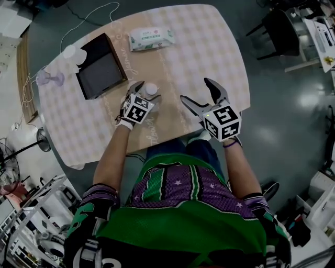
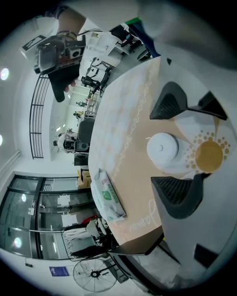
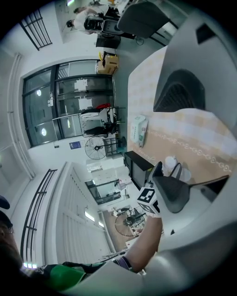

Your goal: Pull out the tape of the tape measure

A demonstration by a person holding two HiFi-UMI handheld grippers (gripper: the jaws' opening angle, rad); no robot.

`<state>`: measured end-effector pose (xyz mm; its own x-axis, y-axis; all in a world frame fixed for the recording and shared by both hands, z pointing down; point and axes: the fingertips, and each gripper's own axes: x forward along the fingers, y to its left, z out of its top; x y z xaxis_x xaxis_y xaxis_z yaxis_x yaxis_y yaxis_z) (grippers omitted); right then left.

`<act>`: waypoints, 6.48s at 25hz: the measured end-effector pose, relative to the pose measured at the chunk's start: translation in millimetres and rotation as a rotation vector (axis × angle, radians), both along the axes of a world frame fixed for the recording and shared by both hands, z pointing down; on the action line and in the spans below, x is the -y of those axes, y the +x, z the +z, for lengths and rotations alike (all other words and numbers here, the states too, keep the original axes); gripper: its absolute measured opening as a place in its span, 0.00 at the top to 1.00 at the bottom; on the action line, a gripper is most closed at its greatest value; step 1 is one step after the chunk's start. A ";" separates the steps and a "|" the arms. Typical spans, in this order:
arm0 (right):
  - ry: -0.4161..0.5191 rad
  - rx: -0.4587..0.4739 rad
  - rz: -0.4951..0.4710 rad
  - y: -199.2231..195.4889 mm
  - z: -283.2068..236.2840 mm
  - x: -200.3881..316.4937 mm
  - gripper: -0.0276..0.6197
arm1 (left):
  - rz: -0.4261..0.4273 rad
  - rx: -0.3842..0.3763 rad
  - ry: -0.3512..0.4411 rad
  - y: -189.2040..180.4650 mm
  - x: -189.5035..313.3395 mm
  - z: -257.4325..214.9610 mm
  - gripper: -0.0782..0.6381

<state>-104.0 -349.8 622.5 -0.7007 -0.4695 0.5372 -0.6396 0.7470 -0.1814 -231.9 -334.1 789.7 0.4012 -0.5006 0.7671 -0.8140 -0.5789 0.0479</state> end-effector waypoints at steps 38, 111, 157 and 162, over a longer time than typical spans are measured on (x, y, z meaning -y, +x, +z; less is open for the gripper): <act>0.062 0.022 0.114 53.1 -39.8 -38.0 0.33 | -0.139 -0.082 0.110 -3.5 -25.4 -97.5 0.56; 0.662 0.107 -0.239 2.9 -280.7 -100.5 0.94 | 0.112 -0.331 0.635 68.8 -78.1 -412.0 0.56; 0.431 0.189 0.355 112.0 -224.1 -18.1 0.94 | -0.138 -0.215 0.472 -43.0 -66.6 -341.1 0.56; 0.439 0.198 0.366 120.4 -228.9 -18.4 0.94 | -0.133 -0.258 0.491 -38.5 -65.3 -352.3 0.56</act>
